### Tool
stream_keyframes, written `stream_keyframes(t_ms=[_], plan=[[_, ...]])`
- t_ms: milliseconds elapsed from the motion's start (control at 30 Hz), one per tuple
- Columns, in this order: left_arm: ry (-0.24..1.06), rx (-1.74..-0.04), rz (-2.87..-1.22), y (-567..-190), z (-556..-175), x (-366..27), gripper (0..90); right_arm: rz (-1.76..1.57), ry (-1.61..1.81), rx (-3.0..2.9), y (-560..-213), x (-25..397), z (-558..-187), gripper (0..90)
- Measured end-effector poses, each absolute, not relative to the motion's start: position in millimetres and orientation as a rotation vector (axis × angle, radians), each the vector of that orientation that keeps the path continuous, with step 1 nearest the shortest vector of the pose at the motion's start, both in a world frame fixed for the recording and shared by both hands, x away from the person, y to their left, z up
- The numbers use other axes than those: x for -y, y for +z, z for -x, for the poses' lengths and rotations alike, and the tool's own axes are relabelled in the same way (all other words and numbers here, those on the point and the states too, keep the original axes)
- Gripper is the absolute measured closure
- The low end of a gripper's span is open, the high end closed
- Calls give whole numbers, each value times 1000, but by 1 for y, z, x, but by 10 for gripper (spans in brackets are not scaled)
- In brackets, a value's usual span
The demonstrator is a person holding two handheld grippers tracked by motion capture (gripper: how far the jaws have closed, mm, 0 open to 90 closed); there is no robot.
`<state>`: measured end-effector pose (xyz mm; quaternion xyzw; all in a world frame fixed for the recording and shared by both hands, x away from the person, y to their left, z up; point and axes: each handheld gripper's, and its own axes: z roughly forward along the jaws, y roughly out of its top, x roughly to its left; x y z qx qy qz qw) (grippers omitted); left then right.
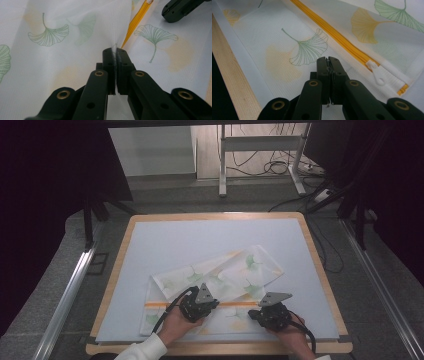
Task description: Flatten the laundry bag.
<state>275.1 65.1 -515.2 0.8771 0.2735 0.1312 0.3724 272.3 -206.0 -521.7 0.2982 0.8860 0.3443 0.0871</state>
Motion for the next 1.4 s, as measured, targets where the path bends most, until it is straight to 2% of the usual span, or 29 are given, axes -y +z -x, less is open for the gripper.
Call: stream_keyframes(t_ms=[1400], plan=[[380,-750,-2199,-507,-286,-82,883,-891,1030,-2639,-522,206,-273,872]])
